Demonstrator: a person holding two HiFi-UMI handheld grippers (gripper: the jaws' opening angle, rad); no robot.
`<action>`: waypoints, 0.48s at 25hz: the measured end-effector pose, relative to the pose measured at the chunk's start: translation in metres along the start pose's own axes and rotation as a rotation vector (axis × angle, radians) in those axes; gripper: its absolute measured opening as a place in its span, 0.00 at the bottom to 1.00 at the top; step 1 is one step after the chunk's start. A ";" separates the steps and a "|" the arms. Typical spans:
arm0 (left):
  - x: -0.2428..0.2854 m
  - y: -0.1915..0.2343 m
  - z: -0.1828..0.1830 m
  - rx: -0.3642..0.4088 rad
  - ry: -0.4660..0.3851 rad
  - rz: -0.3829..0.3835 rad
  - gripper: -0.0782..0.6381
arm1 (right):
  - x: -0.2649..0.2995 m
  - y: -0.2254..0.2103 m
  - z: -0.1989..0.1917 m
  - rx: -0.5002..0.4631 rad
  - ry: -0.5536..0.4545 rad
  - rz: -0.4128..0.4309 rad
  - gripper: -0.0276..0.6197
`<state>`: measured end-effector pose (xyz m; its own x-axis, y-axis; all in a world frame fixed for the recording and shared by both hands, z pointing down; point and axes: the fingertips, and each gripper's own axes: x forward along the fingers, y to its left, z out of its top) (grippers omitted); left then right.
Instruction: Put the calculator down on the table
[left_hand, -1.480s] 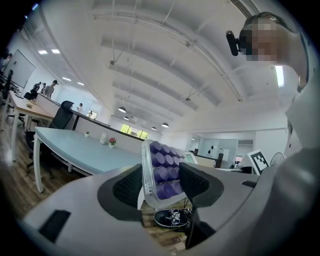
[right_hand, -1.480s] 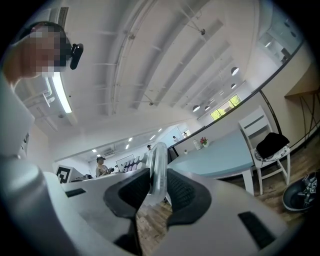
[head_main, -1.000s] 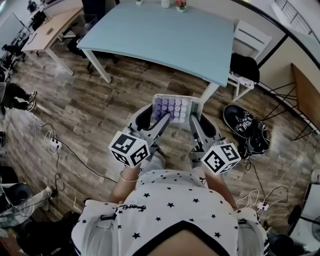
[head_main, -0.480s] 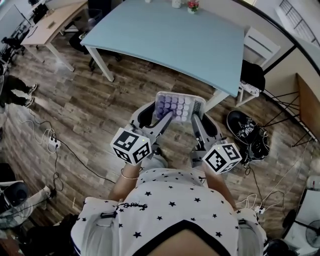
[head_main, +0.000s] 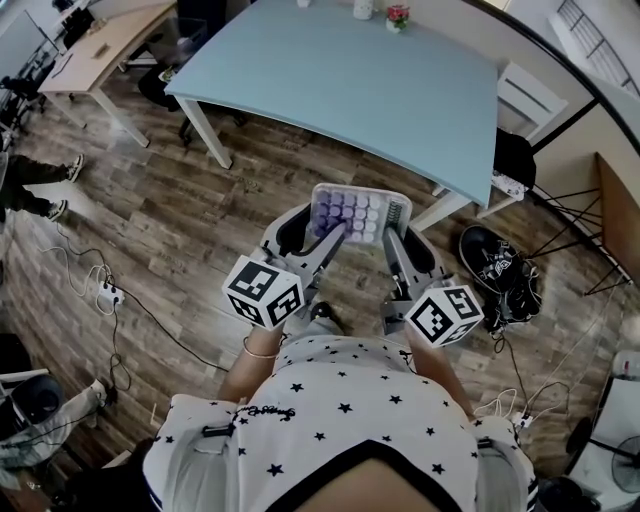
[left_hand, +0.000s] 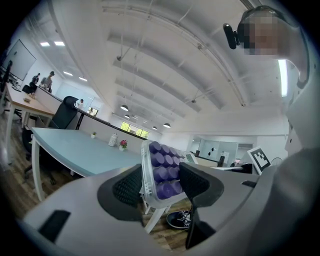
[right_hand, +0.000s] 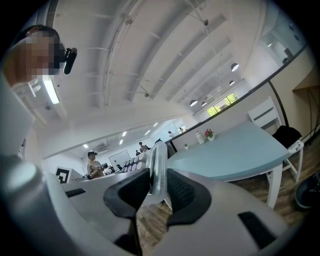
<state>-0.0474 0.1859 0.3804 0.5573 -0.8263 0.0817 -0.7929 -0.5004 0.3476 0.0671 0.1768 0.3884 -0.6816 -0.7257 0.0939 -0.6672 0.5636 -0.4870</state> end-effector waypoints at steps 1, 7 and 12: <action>0.000 0.003 0.001 0.000 0.000 -0.001 0.45 | 0.003 0.001 -0.001 0.001 0.001 -0.002 0.20; -0.006 0.019 0.003 -0.007 0.000 0.000 0.45 | 0.017 0.009 -0.006 0.000 0.009 -0.003 0.20; -0.012 0.031 0.004 -0.023 -0.010 0.018 0.45 | 0.029 0.015 -0.009 -0.010 0.026 0.008 0.20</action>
<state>-0.0793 0.1794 0.3867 0.5407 -0.8375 0.0789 -0.7968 -0.4799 0.3672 0.0346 0.1680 0.3918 -0.6948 -0.7103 0.1128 -0.6643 0.5737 -0.4790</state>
